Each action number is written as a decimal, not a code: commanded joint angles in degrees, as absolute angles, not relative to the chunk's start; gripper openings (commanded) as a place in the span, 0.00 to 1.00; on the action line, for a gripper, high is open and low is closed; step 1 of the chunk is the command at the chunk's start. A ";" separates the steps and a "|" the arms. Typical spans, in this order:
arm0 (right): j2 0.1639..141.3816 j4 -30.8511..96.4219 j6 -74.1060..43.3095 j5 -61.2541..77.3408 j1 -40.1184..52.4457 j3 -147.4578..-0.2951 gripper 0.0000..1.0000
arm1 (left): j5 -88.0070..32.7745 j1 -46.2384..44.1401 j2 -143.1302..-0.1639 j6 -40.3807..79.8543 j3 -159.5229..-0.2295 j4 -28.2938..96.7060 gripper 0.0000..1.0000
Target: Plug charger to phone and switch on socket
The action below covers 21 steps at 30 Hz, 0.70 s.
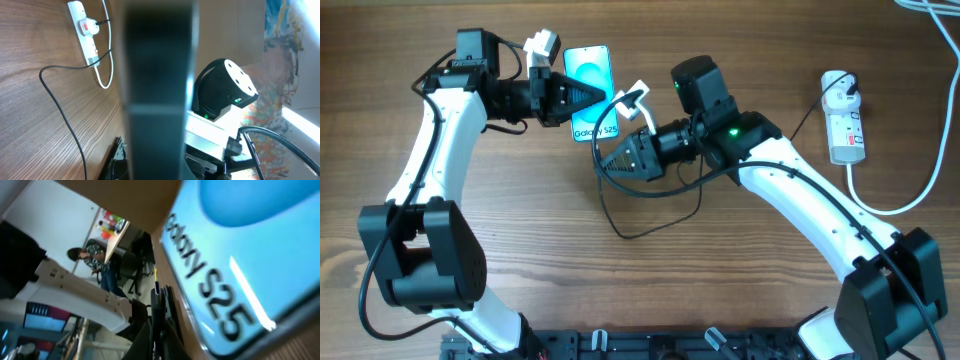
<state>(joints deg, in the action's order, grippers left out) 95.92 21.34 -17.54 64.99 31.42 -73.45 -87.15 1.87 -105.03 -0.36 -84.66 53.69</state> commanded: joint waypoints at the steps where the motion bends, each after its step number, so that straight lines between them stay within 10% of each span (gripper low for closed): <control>1: 95.42 20.99 -21.19 61.63 31.55 -74.22 0.04 | -90.35 3.38 -103.74 -1.08 -85.41 53.41 0.04; 21: 95.42 19.92 -22.72 63.90 31.55 -74.22 0.04 | -90.35 4.16 -103.74 -0.86 -85.41 55.72 0.04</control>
<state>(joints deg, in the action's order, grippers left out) 95.92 20.25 -21.43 62.37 31.42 -73.45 -87.18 4.25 -105.03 -0.34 -84.66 55.11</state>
